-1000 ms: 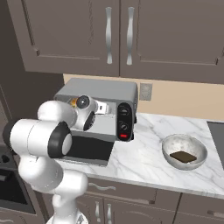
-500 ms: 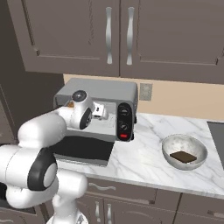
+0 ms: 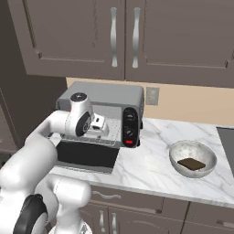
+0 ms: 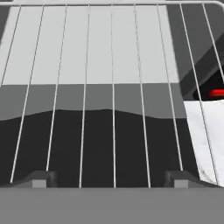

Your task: Pick up the heated bread from the toaster oven and place it in the bowl. Then move the bread bowl to the dining counter.

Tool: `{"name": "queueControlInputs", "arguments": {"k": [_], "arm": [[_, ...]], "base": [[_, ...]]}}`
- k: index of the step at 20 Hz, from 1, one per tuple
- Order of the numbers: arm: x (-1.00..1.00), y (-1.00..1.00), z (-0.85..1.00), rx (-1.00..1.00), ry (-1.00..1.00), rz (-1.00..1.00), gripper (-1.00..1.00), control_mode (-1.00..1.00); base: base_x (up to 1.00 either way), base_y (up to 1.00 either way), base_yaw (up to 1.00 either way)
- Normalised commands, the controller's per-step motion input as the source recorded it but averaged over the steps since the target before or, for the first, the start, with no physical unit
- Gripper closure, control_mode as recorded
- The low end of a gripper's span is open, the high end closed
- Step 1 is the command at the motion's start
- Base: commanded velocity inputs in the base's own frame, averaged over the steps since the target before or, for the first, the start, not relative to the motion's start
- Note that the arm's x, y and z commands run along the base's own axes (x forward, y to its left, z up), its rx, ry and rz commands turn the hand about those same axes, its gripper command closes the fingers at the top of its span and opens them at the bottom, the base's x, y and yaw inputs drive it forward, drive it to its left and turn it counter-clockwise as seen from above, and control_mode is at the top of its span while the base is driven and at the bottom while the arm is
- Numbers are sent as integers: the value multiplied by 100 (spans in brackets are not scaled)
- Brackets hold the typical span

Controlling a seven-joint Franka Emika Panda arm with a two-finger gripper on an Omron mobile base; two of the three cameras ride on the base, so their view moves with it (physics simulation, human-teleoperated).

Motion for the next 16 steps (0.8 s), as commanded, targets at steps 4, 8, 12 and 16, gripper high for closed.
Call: {"name": "queueControlInputs", "arguments": {"k": [4,8,12,16], "arm": [[-98,10,-22,0,6,2,-100,-100],[-24,59,19,0,-17,0,-100,-100],[16,71,54,-1,-5,-2,-100,-100],[48,68,59,-2,0,-6,-100,-100]], "base": [[0,0,0],[0,0,0],[0,0,0],[0,0,0]]}}
